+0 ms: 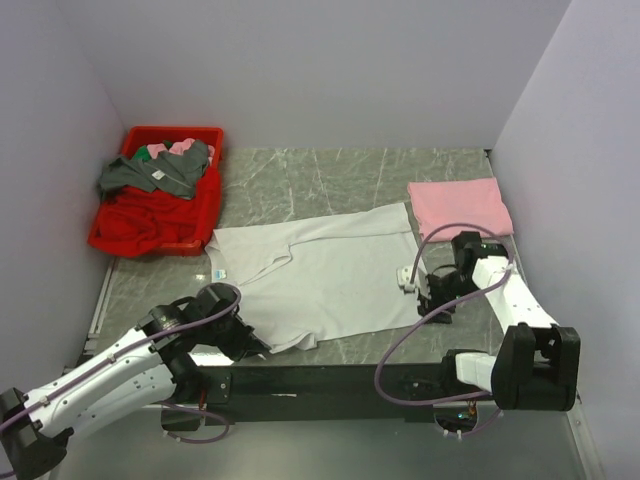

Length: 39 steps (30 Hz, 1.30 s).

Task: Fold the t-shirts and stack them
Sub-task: Fold the tshirt

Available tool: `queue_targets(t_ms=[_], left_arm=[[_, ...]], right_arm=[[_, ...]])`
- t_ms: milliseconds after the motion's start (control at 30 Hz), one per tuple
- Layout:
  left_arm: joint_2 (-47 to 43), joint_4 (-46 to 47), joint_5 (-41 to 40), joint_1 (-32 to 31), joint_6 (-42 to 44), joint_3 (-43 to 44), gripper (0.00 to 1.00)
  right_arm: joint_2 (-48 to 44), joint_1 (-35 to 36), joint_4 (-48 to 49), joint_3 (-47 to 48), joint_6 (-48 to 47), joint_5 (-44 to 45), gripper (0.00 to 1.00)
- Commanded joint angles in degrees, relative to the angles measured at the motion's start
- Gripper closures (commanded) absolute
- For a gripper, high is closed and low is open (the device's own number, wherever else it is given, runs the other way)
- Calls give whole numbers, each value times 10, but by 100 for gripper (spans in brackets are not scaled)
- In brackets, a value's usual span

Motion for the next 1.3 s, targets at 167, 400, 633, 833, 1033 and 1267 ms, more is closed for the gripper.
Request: queue_targets(t_ms=[167,400,633,833,1033,1267], left_arm=[[8,-48,-55,25,24,30,100],[25,-30,-64,35,63,50,100],[17,-8,-38,59,86,34,100],[13,-13,-34,74,96,37,100],[10,-42,-54,82,103,72,100],[21,-112,-113,86,124,149,100]], right_arm=[[10,-40,38,-57,-177,130,43],[-33,-85,33,-82,-196,161,55],[5,-85,68,-96,-168,155,57],[21,-84,107,-111,-156,152,58],[49,-84,129,-121,-153,154,68],[7,-85,91,-90,-119,126,90]])
